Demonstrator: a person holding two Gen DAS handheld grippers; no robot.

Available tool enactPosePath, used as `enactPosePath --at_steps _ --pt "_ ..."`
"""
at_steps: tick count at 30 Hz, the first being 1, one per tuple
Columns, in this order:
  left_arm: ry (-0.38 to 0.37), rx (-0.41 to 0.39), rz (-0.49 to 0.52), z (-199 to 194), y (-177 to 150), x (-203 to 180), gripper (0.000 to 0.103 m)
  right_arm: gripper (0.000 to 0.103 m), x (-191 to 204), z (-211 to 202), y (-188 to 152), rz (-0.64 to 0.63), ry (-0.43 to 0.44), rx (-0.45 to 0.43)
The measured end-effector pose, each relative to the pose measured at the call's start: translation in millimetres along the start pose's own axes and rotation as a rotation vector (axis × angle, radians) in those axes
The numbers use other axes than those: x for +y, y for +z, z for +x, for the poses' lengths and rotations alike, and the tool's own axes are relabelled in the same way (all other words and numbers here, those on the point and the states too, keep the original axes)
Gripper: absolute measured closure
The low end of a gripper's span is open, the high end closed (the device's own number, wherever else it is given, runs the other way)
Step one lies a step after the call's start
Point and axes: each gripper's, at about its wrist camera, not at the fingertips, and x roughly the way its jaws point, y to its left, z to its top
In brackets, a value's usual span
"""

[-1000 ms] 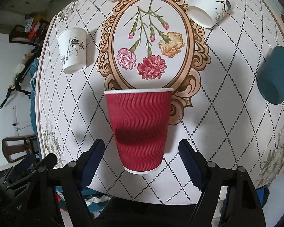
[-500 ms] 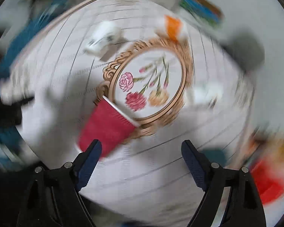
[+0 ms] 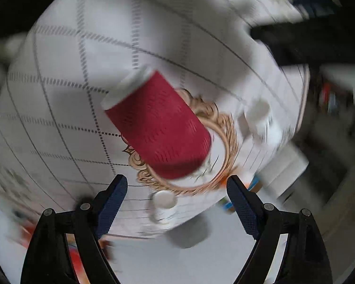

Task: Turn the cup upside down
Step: 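Rotate the held red cup rim-down with the right gripper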

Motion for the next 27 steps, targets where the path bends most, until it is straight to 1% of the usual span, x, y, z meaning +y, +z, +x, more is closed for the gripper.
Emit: enactPosePath --at_steps 2,6,9,14,17,19,20,27 --pt "-0.002 0.011 -0.001 7 0 3 0.01 0.015 5 4 4 -0.093 -0.037 -0.015" --pt "-0.009 0.03 -0.007 16 0 7 0.01 0.015 17 6 14 -0.258 -0.083 -0.043" --pt "-0.007 0.033 -0.004 19 -1 7 0.01 0.015 24 12 18 -0.372 -0.104 -0.059" --pt "-0.01 0.042 -0.002 24 -5 9 0.01 0.015 35 20 28 -0.511 -0.112 -0.086" --pt "-0.013 0.045 0.003 29 -5 12 0.01 0.015 40 26 32 -0.557 -0.101 -0.09" --pt "-0.014 0.049 -0.001 31 -6 13 0.011 0.023 42 31 34 -0.579 -0.088 -0.092" --pt "-0.015 0.05 -0.003 32 -7 13 0.011 0.023 42 34 34 -0.581 -0.087 -0.091" --pt "-0.017 0.057 -0.019 37 -5 17 0.011 0.025 38 39 42 -0.54 -0.059 -0.104"
